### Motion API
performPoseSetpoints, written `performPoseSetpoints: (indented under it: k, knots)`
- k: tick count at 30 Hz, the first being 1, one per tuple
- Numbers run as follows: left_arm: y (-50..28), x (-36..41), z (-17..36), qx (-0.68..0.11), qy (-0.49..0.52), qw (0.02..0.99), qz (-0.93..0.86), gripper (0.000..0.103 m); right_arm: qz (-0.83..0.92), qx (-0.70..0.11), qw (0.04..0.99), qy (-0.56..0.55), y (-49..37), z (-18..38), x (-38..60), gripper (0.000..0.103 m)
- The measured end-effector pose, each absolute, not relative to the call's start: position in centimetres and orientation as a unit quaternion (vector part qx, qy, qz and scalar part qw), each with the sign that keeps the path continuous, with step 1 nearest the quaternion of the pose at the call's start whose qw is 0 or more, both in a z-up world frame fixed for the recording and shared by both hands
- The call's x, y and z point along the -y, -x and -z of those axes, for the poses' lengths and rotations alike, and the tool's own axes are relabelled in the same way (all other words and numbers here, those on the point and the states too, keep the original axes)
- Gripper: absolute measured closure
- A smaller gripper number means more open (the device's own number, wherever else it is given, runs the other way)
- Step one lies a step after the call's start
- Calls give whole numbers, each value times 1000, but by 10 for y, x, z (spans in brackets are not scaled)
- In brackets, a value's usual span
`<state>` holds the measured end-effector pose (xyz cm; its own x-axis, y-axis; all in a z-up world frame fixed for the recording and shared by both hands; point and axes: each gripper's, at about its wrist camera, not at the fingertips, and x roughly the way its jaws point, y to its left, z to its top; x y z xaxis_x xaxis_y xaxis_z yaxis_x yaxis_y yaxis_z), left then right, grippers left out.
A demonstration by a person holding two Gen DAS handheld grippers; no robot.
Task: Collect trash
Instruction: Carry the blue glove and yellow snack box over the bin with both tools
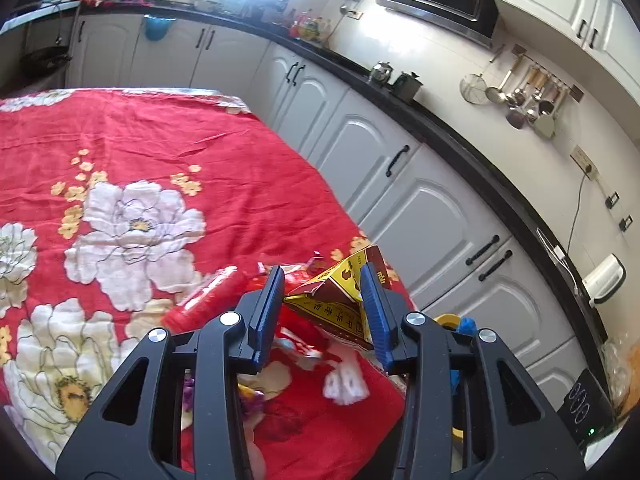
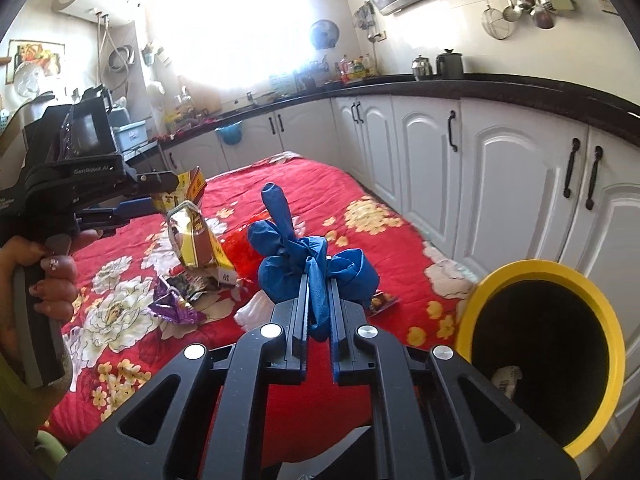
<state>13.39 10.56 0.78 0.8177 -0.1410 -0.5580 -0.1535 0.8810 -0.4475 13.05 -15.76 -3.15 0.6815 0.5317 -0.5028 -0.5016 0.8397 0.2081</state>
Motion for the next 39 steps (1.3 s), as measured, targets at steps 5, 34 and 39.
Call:
performPoseSetpoints:
  k: [5,34,39]
  knots:
    - [-139,-84,-13,-299,230,926,13,71,-266,-277,923,-37,-131,27,174,95]
    - [-183,54,-12,-305,152,935,95,71,-144,-270,949,-81,-142,37,296,95]
    - [-189,77,-7,-309,141,935,105,71,-124,-269,951,-92,-141,41,316,95]
